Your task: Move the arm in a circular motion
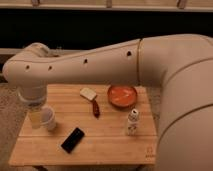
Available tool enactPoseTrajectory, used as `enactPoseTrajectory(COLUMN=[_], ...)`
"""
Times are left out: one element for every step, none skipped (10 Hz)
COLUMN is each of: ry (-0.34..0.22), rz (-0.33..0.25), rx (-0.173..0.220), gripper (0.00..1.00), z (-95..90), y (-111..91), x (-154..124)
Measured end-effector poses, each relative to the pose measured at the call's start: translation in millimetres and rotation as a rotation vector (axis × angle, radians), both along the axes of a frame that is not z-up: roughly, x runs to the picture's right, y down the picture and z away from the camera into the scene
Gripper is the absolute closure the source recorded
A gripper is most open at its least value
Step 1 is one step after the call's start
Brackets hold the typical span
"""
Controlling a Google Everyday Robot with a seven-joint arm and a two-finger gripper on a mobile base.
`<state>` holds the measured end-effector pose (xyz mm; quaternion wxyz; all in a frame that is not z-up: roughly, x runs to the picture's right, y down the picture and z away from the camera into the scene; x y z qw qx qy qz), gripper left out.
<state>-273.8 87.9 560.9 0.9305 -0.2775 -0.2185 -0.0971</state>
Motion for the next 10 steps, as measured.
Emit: enactPoseTrajectory(ry=[0.015, 0.04, 0.057, 0.082, 0.101, 0.122, 0.132, 0.142, 0.154, 0.163], rz=[0.02, 0.048, 0.064, 0.081, 0.092, 0.102, 0.106, 0.113, 0.122, 0.126], rx=[-0.012, -0.024, -0.031, -0.042, -0.05, -0.058, -0.069, -0.08, -0.088, -0.096], gripper=[0.2, 0.2, 0.2, 0.2, 0.2, 0.2, 0.2, 0.2, 0.2, 0.2], z=[-0.3, 1.2, 1.4, 1.4, 1.1, 2.8, 4.0, 7.4, 12.1, 17.0], y=[4.5, 7.8, 10.2, 15.1, 19.1, 22.4, 26.2, 28.9, 29.6, 29.6], x=[7.7, 23.2, 33.4, 48.0, 59.4, 71.0, 76.4, 85.3, 94.9, 102.6])
